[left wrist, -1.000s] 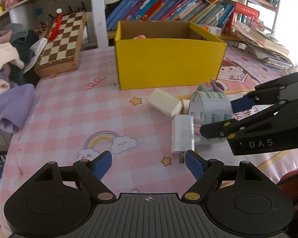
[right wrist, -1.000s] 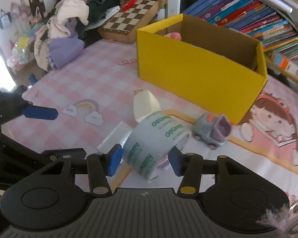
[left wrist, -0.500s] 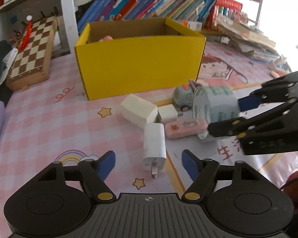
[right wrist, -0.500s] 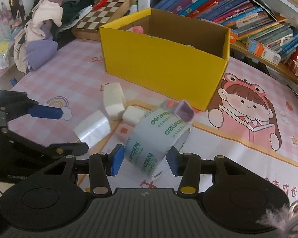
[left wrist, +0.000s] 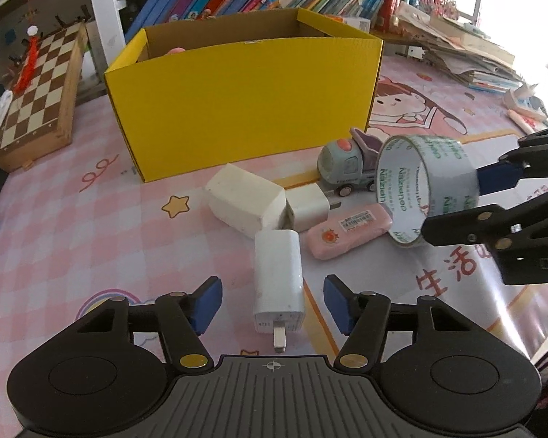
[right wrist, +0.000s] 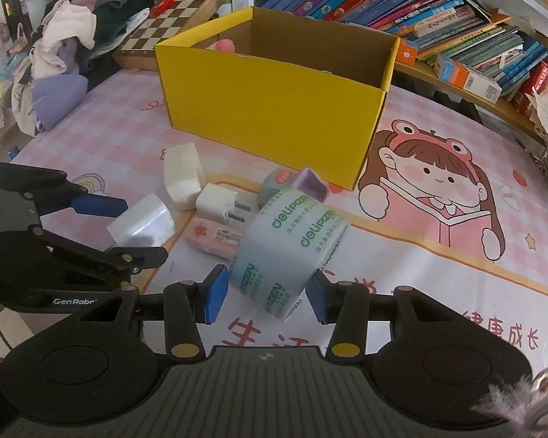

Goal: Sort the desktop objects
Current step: 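Lift the tape roll with the right tool while the left tool grasps the white charger, then carry the tape roll and the charger up over the yellow box with both tools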

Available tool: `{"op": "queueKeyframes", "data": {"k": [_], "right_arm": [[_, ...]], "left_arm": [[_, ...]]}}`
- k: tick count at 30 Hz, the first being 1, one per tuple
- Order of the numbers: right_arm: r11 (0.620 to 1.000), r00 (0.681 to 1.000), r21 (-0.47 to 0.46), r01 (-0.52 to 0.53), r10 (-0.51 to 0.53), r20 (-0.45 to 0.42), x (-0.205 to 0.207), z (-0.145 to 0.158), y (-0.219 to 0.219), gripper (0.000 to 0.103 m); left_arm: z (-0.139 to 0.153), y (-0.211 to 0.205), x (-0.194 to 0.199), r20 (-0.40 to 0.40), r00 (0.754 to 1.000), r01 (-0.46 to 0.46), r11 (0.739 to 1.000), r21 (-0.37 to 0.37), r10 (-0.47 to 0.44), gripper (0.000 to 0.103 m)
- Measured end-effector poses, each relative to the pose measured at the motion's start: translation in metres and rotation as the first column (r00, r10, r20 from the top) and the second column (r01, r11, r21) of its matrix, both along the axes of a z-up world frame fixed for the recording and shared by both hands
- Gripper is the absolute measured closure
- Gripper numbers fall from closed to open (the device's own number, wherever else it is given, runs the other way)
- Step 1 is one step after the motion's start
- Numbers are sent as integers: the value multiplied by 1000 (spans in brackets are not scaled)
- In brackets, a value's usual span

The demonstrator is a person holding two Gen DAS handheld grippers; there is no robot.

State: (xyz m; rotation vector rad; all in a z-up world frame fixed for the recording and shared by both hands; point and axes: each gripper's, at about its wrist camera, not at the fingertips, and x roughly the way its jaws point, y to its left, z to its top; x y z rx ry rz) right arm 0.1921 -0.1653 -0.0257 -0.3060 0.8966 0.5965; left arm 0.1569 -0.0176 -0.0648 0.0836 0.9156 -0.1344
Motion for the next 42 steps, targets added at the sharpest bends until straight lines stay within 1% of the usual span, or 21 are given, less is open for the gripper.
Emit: {"op": "queueKeyframes", "data": {"k": [2, 4, 6, 7, 8, 9, 10, 14, 23, 31, 42], "right_arm": [[1000, 1000, -2, 13, -13, -2, 0, 0, -2, 59], [999, 999, -7, 31, -31, -6, 1, -1, -4, 57], [998, 998, -13, 53, -54, -12, 2, -3, -6, 55], [998, 998, -16, 65, -65, -15, 3, -4, -7, 55], [997, 997, -16, 76, -76, -20, 3, -5, -8, 54], [996, 996, -17, 87, -87, -25, 4, -6, -9, 56], [995, 995, -20, 96, -97, -28, 4, -7, -10, 61], [993, 992, -15, 120, -121, -28, 3, -6, -12, 61], [994, 994, -7, 109, -109, 12, -10, 2, -7, 62], [989, 989, -4, 148, -148, 32, -23, 8, -8, 62], [984, 983, 12, 179, -180, 42, -50, 11, -8, 62]], "left_arm": [[-2, -1, 2, -2, 1000, 6, 1000, 3, -6, 47], [-5, 0, 4, -22, 1000, 12, 1000, -9, -12, 61], [-6, 2, 5, -31, 999, 11, 1000, -26, -12, 69], [-6, 4, 4, -30, 999, 10, 999, -32, -11, 76], [-6, 6, 4, -31, 999, 7, 999, -41, -8, 78], [-6, 8, 3, -32, 999, -1, 999, -54, -1, 78], [-6, 10, 2, -33, 999, -8, 998, -64, 5, 78], [-4, 15, -4, -38, 999, -18, 997, -70, 15, 78], [11, 23, -19, 2, 1000, -27, 996, -82, 28, 78], [19, 31, -33, 22, 999, -25, 996, -91, 27, 78], [28, 30, -53, 56, 998, 21, 996, -82, -17, 78]]}}
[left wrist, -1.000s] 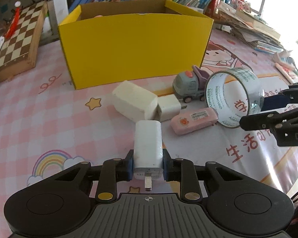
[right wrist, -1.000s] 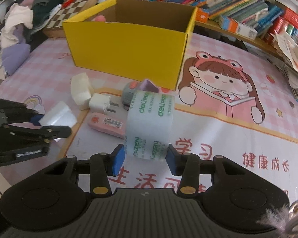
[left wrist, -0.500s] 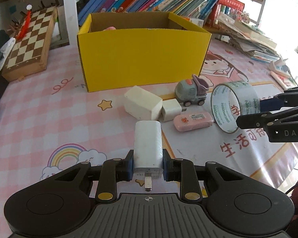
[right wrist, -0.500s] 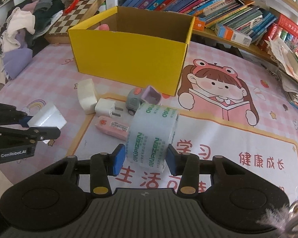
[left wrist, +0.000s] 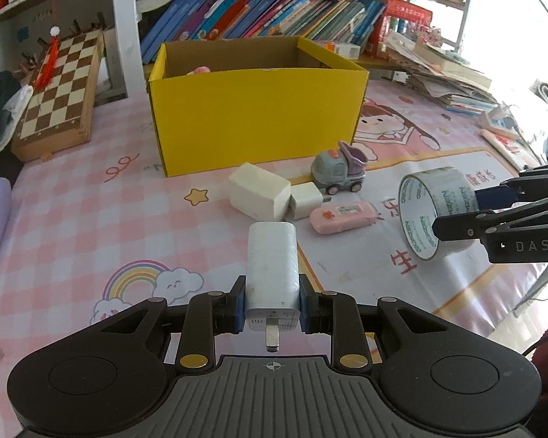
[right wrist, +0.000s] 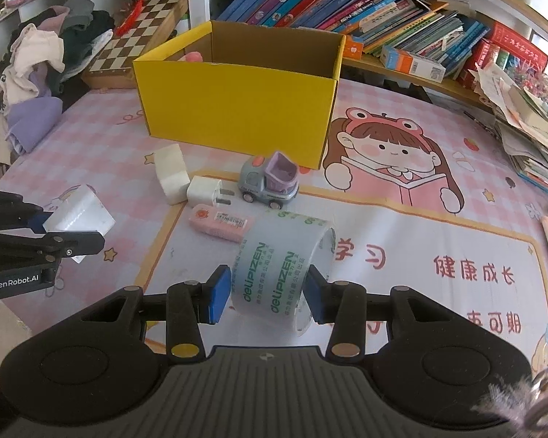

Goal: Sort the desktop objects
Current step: 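Carry the tape roll and the charger up over the yellow box with both tools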

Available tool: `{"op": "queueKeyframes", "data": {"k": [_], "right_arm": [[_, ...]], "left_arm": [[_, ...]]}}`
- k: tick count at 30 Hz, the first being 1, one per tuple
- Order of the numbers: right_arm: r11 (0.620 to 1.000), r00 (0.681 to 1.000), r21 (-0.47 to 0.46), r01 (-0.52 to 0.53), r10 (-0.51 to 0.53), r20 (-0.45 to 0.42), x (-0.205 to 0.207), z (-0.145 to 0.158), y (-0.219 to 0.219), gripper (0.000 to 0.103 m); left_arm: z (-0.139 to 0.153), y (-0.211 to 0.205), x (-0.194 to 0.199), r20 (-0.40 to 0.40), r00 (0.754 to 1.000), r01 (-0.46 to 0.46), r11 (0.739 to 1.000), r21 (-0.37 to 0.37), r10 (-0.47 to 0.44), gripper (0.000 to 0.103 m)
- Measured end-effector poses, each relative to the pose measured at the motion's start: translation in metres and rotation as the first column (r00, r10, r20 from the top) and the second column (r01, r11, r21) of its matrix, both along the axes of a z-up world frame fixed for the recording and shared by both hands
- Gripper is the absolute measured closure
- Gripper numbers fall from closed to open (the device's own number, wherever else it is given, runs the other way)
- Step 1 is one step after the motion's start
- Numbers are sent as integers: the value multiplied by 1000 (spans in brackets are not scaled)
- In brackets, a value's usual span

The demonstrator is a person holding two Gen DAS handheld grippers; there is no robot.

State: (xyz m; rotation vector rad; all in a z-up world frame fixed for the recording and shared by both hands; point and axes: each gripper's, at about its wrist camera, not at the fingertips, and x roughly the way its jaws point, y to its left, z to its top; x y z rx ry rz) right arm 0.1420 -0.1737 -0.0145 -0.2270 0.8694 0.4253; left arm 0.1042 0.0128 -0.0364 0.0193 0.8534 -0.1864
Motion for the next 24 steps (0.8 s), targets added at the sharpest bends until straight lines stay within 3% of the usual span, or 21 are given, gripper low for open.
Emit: {"op": "queueKeyframes", "data": {"k": [14, 16, 24], "right_arm": [[1000, 1000, 11, 4, -4, 21, -28, 4, 7, 63], [1000, 1000, 29, -8, 7, 18, -30, 5, 8, 93], [1000, 1000, 25, -11, 11, -4, -33, 2, 17, 97]], "left_arm": [[10, 7, -24, 31, 999, 18, 999, -28, -17, 78], [11, 8, -27, 37, 999, 20, 999, -25, -20, 78], [13, 17, -36, 49, 999, 11, 1000, -28, -9, 78]]}}
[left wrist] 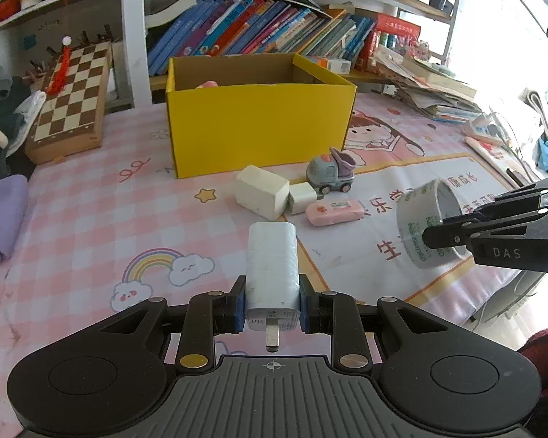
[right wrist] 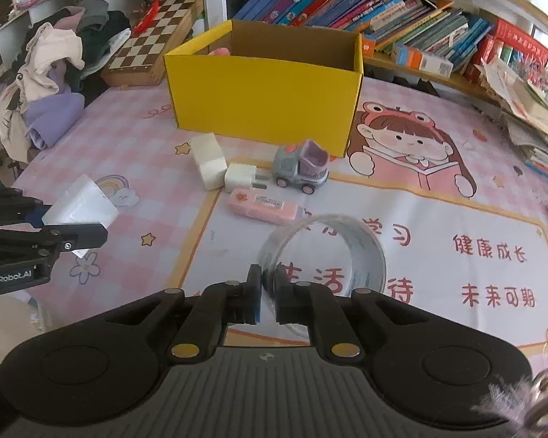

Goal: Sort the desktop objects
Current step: 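Carry the tape roll and the charger up over the yellow box with both tools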

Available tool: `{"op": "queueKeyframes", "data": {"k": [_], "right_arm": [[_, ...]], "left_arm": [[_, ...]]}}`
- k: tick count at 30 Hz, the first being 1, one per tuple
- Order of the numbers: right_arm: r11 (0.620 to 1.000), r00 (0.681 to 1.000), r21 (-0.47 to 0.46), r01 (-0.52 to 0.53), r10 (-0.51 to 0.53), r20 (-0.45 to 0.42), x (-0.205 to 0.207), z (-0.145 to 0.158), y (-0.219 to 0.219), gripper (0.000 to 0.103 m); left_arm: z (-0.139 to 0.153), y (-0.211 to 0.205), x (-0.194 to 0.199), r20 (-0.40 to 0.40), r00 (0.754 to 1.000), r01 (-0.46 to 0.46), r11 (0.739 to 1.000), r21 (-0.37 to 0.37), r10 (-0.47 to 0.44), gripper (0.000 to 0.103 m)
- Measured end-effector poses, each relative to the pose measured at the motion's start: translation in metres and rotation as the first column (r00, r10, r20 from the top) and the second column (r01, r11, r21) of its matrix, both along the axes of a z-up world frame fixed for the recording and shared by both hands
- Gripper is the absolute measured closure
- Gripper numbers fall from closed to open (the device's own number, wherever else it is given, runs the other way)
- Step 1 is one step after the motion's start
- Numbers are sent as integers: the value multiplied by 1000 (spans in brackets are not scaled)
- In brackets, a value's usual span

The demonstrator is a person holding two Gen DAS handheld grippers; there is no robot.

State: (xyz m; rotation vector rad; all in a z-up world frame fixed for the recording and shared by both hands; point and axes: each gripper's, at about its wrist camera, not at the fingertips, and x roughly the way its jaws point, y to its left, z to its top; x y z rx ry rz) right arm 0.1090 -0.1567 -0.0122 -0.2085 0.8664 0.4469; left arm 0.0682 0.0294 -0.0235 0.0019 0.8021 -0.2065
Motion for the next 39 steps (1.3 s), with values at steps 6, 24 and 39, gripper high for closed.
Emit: {"op": "queueKeyframes", "data": {"k": [6, 24, 39], "right_arm": [[1000, 999, -8, -28, 28, 21, -5, 3, 10, 97], [998, 998, -52, -46, 47, 31, -8, 4, 20, 97], [998, 998, -46, -52, 53, 37, 14, 8, 13, 97]], "left_arm": [[2, 5, -4, 11, 1000, 0, 1000, -2, 0, 78], [3, 11, -3, 22, 1000, 18, 999, -39, -17, 78], [4, 11, 13, 29, 1000, 3, 998, -63, -1, 78]]}}
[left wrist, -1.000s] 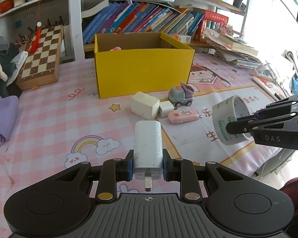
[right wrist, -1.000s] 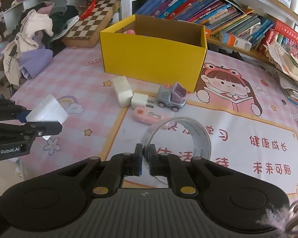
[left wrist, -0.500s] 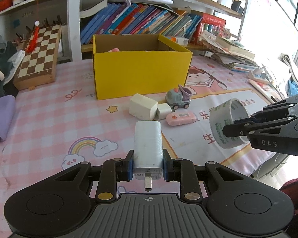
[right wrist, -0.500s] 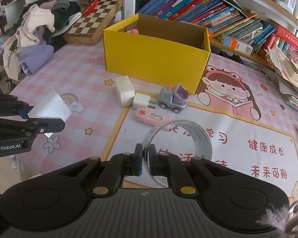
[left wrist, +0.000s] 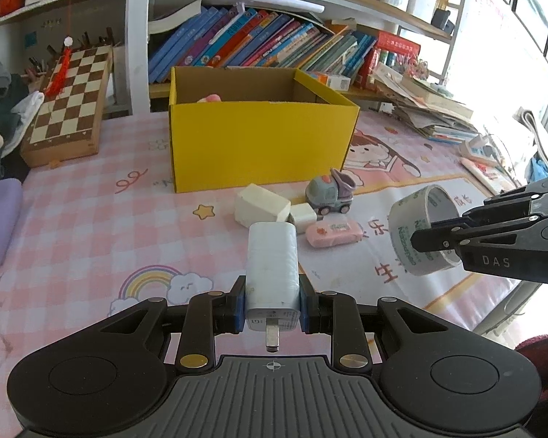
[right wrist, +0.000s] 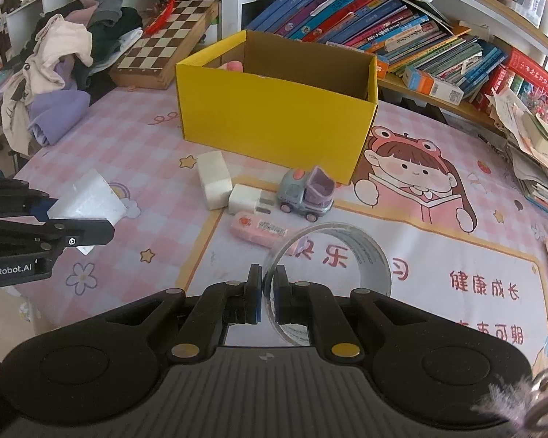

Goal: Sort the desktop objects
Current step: 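Carry the tape roll and the charger up over the yellow box with both tools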

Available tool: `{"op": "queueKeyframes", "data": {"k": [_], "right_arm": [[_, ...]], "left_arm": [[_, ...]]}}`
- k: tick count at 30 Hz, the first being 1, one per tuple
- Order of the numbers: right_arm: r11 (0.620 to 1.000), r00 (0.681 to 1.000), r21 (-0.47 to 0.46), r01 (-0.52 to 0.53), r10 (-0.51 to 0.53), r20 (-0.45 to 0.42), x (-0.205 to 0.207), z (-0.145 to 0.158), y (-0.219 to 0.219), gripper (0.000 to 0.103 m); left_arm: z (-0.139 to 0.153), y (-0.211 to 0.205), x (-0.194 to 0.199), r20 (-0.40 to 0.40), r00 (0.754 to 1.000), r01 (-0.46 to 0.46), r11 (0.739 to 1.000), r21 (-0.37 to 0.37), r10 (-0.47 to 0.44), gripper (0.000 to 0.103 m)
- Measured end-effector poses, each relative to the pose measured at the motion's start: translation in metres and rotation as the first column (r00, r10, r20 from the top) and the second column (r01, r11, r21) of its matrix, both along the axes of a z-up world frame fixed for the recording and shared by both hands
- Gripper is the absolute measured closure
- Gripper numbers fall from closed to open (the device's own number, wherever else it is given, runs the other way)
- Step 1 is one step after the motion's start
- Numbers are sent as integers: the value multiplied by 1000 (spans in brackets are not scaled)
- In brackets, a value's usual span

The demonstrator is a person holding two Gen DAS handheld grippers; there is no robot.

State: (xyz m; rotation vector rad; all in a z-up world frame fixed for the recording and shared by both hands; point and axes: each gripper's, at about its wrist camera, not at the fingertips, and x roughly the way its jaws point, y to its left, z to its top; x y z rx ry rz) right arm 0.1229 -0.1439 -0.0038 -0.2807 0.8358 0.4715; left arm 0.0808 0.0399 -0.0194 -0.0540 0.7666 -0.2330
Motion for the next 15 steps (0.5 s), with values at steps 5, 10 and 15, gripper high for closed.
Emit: {"op": "queueKeyframes", "data": {"k": [5, 10, 15], "right_arm": [[1000, 1000, 1, -12, 12, 7, 12, 3, -3, 97], [1000, 1000, 25, -2, 1, 25, 29, 13, -12, 97], [999, 998, 46, -13, 10, 64, 49, 30, -18, 97]], "left_arm": [[-2, -1, 11, -3, 1000, -3, 1000, -13, 3, 78], [1, -5, 24, 7, 1000, -2, 1000, -16, 2, 78], [13, -8, 42, 51, 999, -8, 1000, -11, 8, 78]]}}
